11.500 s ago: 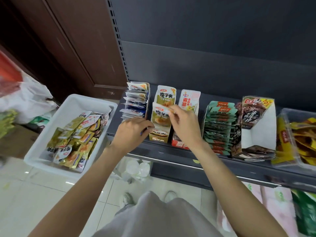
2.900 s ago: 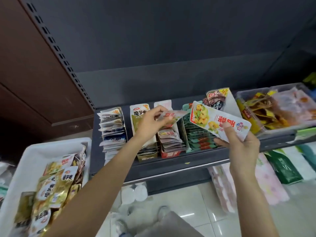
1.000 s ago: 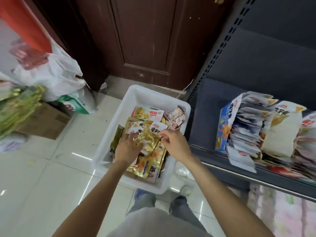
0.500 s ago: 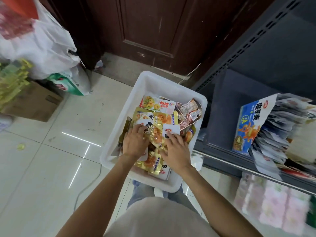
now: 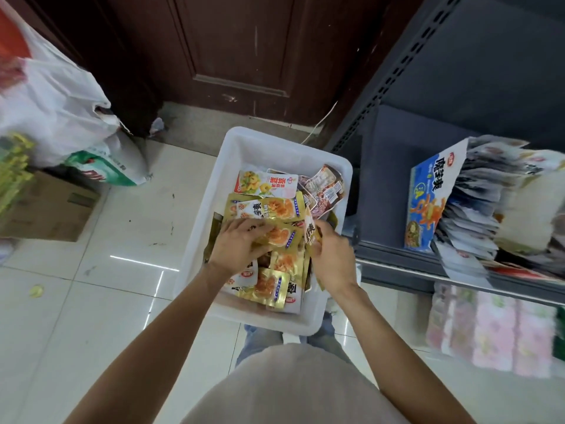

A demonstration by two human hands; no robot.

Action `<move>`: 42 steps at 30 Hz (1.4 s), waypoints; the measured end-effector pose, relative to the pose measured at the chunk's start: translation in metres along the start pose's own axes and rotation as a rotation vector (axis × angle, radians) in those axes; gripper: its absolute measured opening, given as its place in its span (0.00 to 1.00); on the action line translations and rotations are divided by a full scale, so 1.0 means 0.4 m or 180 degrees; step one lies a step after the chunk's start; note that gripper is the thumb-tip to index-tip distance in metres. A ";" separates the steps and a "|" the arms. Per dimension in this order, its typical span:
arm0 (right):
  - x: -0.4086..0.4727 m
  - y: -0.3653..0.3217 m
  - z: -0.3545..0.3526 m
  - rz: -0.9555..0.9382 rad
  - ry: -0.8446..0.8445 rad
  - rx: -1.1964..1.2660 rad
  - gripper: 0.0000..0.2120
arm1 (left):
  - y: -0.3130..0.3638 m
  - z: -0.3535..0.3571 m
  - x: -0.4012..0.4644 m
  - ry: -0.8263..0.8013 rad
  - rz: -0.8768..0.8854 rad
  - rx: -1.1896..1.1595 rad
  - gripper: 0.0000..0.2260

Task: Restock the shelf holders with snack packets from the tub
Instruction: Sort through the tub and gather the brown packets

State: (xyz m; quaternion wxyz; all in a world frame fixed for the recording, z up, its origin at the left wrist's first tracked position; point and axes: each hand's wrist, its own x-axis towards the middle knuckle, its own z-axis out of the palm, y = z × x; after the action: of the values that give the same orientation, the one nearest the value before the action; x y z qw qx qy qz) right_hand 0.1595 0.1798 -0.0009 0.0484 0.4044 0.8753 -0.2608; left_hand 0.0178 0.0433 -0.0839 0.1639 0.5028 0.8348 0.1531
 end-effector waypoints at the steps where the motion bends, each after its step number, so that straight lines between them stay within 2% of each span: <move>1: 0.000 0.005 -0.027 0.0064 0.0114 0.0340 0.22 | 0.005 -0.014 -0.008 0.0265 0.0085 -0.0156 0.17; 3: -0.007 0.009 -0.079 0.0213 0.0286 0.1283 0.20 | 0.019 -0.046 -0.020 0.0787 -0.0047 -0.0512 0.16; 5: -0.018 0.010 -0.120 0.0427 0.0319 0.2415 0.19 | 0.041 -0.080 -0.024 0.1129 -0.0616 -0.0995 0.15; 7: -0.028 0.010 -0.146 0.0638 0.0202 0.3289 0.19 | 0.065 -0.109 -0.021 0.1205 -0.1271 -0.2065 0.08; 9: -0.033 0.011 -0.163 0.0644 0.0133 0.3514 0.18 | 0.098 -0.145 -0.020 0.1125 -0.1647 -0.3400 0.07; 10: -0.036 0.010 -0.170 0.0621 0.0131 0.3508 0.18 | 0.110 -0.160 -0.021 0.1146 -0.1710 -0.3777 0.09; 13: -0.047 0.010 -0.185 0.0568 0.0199 0.3425 0.20 | 0.147 -0.204 -0.032 0.1082 -0.1660 -0.4301 0.10; 15: -0.058 0.017 -0.200 0.0523 0.0274 0.3402 0.23 | 0.165 -0.226 -0.034 0.1072 -0.1526 -0.4364 0.08; 17: -0.071 0.031 -0.226 0.0483 0.0375 0.3370 0.21 | 0.194 -0.251 -0.031 0.1171 -0.1272 -0.4320 0.05; 20: -0.095 0.071 -0.278 0.0481 0.0527 0.3517 0.18 | 0.257 -0.295 -0.014 0.1282 -0.0535 -0.3903 0.05; 23: -0.114 0.118 -0.332 0.0345 0.0531 0.3583 0.14 | 0.318 -0.326 0.013 0.1512 0.0468 -0.2603 0.05; 26: -0.124 0.185 -0.413 0.0112 0.0685 0.3786 0.10 | 0.409 -0.358 0.060 0.2006 0.1009 -0.0968 0.05; 28: -0.127 0.247 -0.479 -0.0034 0.0857 0.3977 0.10 | 0.489 -0.371 0.088 0.2215 0.1267 -0.0621 0.06; 32: -0.141 0.406 -0.615 -0.0159 0.1234 0.4164 0.09 | 0.664 -0.361 0.142 0.2124 0.1373 -0.1350 0.09; 35: -0.154 0.539 -0.708 -0.0138 0.1675 0.4203 0.08 | 0.792 -0.343 0.194 0.1950 0.1150 -0.1792 0.15; 37: -0.154 0.628 -0.758 -0.0027 0.1981 0.4128 0.08 | 0.871 -0.328 0.229 0.1648 0.0990 -0.2349 0.18; 42: -0.103 0.762 -0.844 -0.0247 0.2363 0.4154 0.10 | 1.039 -0.278 0.332 0.1128 0.0431 -0.3042 0.06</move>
State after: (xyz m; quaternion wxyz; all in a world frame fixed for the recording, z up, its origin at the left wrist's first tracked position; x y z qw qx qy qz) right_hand 0.4531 0.4827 0.1741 -0.5086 0.3812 0.5154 -0.5747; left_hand 0.2395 0.3375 0.1749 0.2211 0.3910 0.6522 0.6106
